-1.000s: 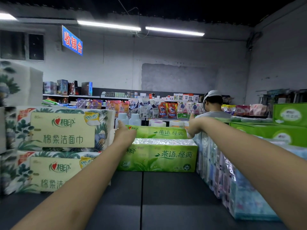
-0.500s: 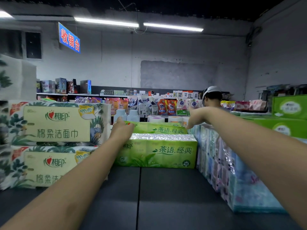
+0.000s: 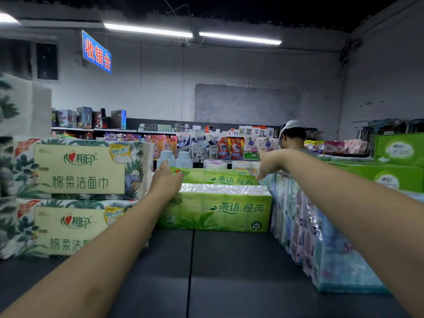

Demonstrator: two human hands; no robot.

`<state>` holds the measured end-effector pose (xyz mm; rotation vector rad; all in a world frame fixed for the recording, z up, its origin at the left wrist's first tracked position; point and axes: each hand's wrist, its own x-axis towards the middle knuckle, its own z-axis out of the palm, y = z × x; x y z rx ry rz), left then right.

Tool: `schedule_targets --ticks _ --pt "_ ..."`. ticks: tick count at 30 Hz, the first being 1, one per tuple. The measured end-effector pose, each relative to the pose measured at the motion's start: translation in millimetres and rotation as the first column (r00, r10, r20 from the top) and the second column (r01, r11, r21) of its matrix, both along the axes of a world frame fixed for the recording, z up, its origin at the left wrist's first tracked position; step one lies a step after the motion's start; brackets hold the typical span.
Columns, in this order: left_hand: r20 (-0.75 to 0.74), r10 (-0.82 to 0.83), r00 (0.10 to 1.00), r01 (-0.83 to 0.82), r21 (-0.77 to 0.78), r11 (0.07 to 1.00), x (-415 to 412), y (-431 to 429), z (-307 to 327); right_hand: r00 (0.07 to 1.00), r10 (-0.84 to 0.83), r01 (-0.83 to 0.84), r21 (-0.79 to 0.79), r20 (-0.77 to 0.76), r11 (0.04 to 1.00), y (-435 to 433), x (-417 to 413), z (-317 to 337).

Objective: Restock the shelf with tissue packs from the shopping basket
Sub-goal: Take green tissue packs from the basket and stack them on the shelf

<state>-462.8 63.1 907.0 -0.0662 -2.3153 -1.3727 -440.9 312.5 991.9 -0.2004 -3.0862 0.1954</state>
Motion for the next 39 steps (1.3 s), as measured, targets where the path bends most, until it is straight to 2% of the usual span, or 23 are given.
schedule_targets --ticks 9,16,22,26,28,32,39 --pt "-0.038 0.001 0.999 -0.004 -0.067 0.998 11.1 5.7 0.1 1.000 0.016 -0.016 0.034 -0.010 0.999 -0.6 -4.0 -1.3" --pt "-0.015 -0.071 0.997 0.069 -0.072 0.995 16.4 3.0 -0.2 0.997 0.082 -0.081 0.079 -0.003 0.994 -5.3 -8.4 1.3" --pt "0.007 -0.122 0.993 0.121 -0.155 0.980 18.0 -0.1 -6.4 0.989 0.109 -0.137 0.323 0.105 0.936 -6.2 -27.4 22.7" --pt "-0.015 -0.140 0.990 0.136 -0.163 0.977 18.2 -1.5 -8.5 0.980 0.114 -0.182 0.492 0.166 0.851 -21.6 -47.9 28.0" --pt "-0.023 -0.146 0.989 0.140 -0.167 0.976 16.6 -3.3 -11.1 0.970 0.114 -0.213 0.529 0.213 0.822 -34.2 -57.4 25.2" --pt "-0.044 -0.133 0.990 0.121 -0.219 0.968 12.7 -4.1 -13.0 0.963 0.086 -0.219 0.557 0.255 0.801 -44.9 -78.8 21.9" --pt "-0.073 -0.138 0.988 0.115 -0.255 0.960 10.6 -0.1 -15.3 0.943 0.006 -0.167 0.456 0.333 0.874 -35.5 -128.9 -2.5"
